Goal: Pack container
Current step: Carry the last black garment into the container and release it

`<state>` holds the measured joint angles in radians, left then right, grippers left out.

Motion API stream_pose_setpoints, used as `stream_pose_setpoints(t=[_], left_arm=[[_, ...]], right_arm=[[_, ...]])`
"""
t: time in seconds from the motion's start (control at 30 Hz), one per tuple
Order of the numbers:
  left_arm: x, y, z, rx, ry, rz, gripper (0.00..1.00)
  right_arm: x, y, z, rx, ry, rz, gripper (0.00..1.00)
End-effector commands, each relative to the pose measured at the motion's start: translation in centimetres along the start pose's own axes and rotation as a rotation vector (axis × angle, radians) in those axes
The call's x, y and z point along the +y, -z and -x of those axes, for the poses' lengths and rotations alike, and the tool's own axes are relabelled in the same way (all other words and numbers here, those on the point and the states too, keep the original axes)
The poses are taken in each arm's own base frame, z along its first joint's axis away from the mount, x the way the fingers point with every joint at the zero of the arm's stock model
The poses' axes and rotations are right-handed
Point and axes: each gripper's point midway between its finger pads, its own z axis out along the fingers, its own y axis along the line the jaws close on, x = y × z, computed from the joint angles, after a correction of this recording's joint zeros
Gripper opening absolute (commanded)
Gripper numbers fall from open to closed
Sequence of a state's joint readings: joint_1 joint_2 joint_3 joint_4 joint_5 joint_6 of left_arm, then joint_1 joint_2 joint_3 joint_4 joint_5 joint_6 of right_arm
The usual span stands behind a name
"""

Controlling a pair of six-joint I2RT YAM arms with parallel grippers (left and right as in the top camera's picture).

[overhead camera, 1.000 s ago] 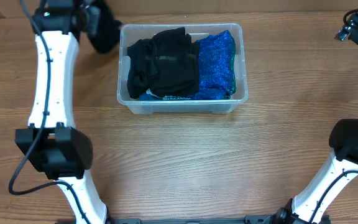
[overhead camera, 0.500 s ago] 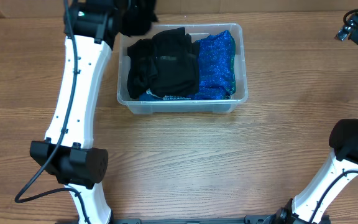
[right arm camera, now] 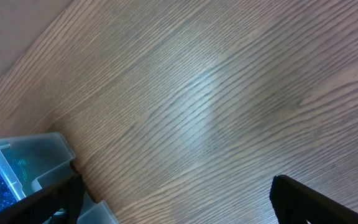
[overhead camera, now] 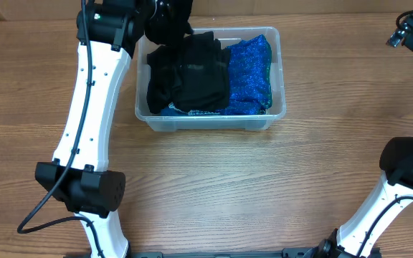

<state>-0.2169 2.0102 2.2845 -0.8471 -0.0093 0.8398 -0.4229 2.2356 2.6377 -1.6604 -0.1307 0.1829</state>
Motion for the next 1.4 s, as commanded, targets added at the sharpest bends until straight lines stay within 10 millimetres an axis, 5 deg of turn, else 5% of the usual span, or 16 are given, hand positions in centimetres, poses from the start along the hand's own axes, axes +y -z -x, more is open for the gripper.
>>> stream_pose_setpoints(t=[0.0,0.33,1.0,1.37], left_arm=[[1.3,1.0,-0.5,-0.020,-0.002,0.005,0.04],[0.3,-0.8,-2.9,-0.007,0.023,-0.063,0.04],[0.3,-1.0,-0.5,-0.085,0.098,-0.050,0.04],[-0.6,-2.4,-1.3,-0.055,0.124,-0.074,0.04]], right_arm=[[0.6,2.3,0.5,-0.063,0.011,0.018,1.00],[0.6,2.3,0.5,-0.063,0.011,0.018,1.00],[0.6,2.3,0.5,-0.063,0.011,0.018,1.00],[0.6,2.3,0.5,-0.063,0.011,0.018,1.00]])
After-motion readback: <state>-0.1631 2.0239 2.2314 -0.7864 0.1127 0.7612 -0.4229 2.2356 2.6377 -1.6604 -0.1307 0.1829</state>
